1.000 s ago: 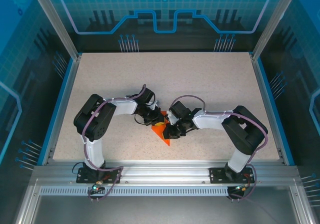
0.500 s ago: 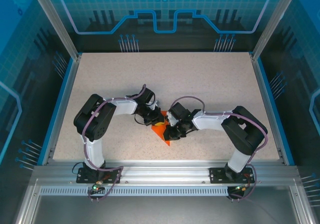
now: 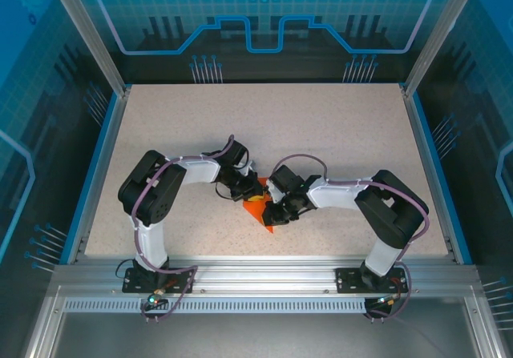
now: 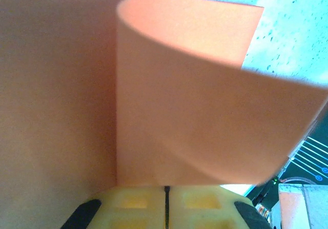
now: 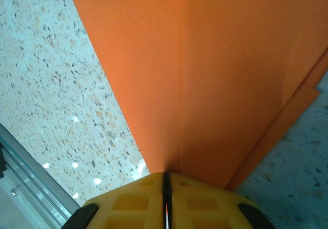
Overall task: Fold a paper plane with a square sheet of paper (fold left side to right side)
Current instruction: Fourth fold the wing at the center of the table.
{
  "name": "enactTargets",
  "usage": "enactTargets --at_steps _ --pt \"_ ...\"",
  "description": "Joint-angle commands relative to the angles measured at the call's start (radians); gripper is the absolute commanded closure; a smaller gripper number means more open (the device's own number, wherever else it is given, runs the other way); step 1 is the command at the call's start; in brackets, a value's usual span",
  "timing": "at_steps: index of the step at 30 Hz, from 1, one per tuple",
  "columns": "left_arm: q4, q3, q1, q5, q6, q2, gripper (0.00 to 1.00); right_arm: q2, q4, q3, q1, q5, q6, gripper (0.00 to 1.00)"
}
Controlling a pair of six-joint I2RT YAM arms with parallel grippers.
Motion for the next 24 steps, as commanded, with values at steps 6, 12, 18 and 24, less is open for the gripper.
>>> enactTargets --at_steps 6,12,18,24 --pt "-0.118 -0.014 -0.005 -0.105 0.000 0.062 0.91 -0.019 -0.197 -0.036 0.028 0.006 -0.038 0.89" --pt "-0.123 -0.011 -0.004 -0.111 0.002 0.067 0.91 -0.026 -0.224 -0.049 0.032 -0.010 -0.055 0.89" --pt "-0.126 -0.011 -0.004 -0.114 0.002 0.069 0.91 -0.033 -0.235 -0.055 0.033 -0.010 -0.057 0.89" --pt "-0.125 -0.012 -0.003 -0.115 0.002 0.070 0.91 -0.041 -0.249 -0.066 0.034 -0.011 -0.058 0.89"
